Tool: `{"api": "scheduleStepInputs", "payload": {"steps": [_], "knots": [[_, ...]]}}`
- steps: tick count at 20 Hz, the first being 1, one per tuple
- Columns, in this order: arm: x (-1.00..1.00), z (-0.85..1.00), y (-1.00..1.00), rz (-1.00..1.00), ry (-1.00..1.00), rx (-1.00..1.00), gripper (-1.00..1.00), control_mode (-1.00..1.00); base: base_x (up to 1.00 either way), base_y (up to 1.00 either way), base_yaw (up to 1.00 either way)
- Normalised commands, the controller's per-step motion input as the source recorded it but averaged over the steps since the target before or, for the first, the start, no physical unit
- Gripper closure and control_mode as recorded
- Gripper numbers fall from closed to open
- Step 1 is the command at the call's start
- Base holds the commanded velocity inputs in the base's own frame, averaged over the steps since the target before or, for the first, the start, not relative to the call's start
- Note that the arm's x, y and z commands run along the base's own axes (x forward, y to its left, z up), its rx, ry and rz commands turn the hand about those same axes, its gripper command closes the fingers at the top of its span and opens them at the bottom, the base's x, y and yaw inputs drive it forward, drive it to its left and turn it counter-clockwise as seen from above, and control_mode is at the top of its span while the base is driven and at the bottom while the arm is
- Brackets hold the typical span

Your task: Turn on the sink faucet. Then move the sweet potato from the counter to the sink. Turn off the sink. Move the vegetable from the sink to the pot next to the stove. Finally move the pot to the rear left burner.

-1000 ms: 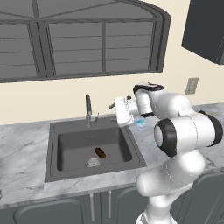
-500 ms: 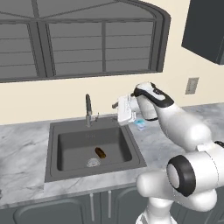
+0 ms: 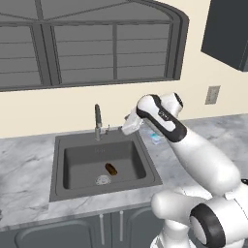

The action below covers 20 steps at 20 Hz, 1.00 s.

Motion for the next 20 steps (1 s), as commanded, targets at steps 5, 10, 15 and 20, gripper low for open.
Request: {"api": "scheduleStepInputs", "payload": {"steps": [5, 10, 15, 20], "knots": [[-0.24, -0.02, 0.05, -0.21, 0.2, -0.18, -1.0, -1.0, 0.0, 0.0, 0.0], [-0.22, -0.21, 0.0, -0.25, 0.22, -0.18, -1.0, -1.0, 0.0, 0.0, 0.0], [-0.15, -0.25, 0.0, -0.21, 0.17, -0.16, -1.0, -1.0, 0.0, 0.0, 0.0], [0.0, -0.27, 0.0, -0.09, 0.05, -0.13, -1.0, -1.0, 0.0, 0.0, 0.0]]}}
